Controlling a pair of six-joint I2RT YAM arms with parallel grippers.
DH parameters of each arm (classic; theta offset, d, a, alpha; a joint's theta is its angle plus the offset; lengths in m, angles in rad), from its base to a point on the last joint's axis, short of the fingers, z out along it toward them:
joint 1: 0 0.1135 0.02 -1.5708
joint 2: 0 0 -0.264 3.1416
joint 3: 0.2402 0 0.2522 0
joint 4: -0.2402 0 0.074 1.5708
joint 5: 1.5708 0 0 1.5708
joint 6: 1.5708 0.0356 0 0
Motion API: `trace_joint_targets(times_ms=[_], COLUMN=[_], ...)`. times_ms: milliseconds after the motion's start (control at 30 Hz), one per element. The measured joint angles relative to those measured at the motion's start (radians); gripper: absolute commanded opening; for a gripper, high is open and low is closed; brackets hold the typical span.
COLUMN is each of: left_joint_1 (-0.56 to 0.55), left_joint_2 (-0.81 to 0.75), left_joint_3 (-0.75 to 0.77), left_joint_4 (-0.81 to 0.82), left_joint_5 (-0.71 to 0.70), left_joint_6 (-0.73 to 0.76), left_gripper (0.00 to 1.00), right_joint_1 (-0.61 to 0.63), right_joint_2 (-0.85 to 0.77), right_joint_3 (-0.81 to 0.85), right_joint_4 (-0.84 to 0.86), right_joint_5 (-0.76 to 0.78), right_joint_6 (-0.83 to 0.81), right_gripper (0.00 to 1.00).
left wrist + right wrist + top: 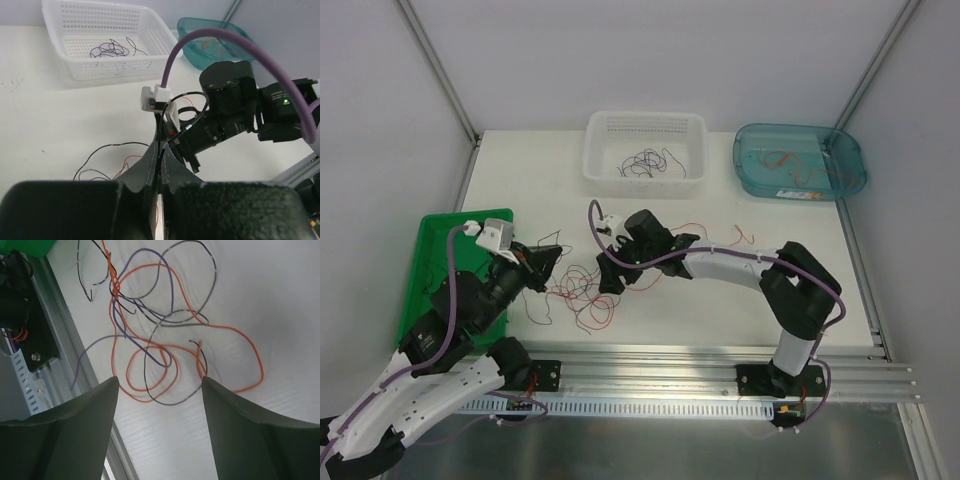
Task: Untangle the cables
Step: Untie the cable.
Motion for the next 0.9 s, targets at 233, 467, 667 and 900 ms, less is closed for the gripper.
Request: trace_joint_targets(times_ms=[233, 467, 667, 900], left_joint_1=[0.0, 0.0, 0.021, 0.374], left_joint_2=[-0.009, 0.01, 0.145, 0.377], left_joint_3=[0.0, 0.0, 0.0, 0.0], left_joint_4=[-0.005, -0.016, -0.053, -0.08], left_joint_5=[-0.029, -0.111, -0.346, -0.329], left_joint_6=[-0.013, -0.03, -0.038, -0.051], left_gripper=[0.0, 0.0, 0.0, 0.0], right_joint_1=[0.054, 0.06, -0.04, -0.459], right_joint_2=[0.131, 0.174, -0.041, -0.593], right_joint_3=[0.092, 0.09, -0.072, 0.015], right_joint_4=[0.041, 0.055, -0.024, -0.409], right_joint_5=[-0.028, -0.057, -0.04, -0.022], right_joint_6=[-0.007, 0.0, 0.003, -0.043], right_gripper=[0.67, 0.01, 0.01, 0.01])
